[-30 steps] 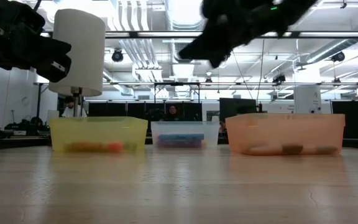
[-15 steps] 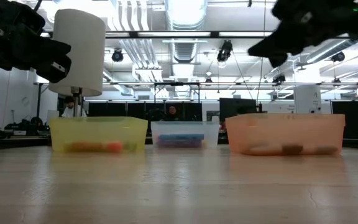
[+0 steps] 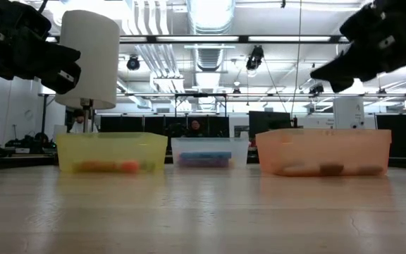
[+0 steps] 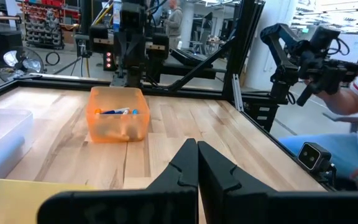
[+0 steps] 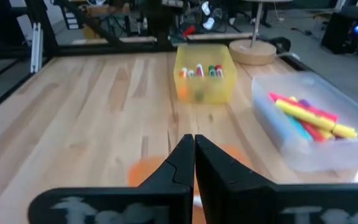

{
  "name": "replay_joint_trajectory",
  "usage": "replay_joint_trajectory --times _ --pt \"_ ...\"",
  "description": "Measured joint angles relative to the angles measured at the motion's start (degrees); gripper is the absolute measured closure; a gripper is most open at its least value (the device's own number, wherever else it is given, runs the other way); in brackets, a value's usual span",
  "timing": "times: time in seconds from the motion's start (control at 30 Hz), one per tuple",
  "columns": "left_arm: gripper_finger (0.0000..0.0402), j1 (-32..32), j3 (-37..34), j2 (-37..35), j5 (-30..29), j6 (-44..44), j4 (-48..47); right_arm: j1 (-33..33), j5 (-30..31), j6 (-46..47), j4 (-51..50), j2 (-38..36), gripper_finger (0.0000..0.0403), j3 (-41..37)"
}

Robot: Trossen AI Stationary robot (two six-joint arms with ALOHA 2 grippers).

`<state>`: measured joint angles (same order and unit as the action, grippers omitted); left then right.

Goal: Pick & Place Markers
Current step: Return to Home Position

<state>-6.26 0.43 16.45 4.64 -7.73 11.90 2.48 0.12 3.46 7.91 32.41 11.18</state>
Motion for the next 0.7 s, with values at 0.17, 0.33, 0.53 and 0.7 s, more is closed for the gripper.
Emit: replay_joint_trajectory --times 0.17,0.33,0.53,0.7 --pt "0.0401 0.0 0.0 0.0 0.0 0.0 -0.02 0.0 0.0 0.0 0.0 -0.42 0.0394 -3.1" --pt "0.0401 0.0 -0.02 0.0 0.02 0.0 -0.02 0.0 0.0 -0.02 -0.07 -0.4 0.0394 -5.95" --pt "0.0401 0.0 0.0 0.0 0.02 0.0 -0.02 0.0 0.0 -0.02 -0.04 -0.41 0.0394 -9.3" --pt "0.0401 -0.01 -0.01 0.0 0.02 0.0 -0.02 -0.15 -0.05 -0.02 -3.94 -1.55 0.0394 -10.47"
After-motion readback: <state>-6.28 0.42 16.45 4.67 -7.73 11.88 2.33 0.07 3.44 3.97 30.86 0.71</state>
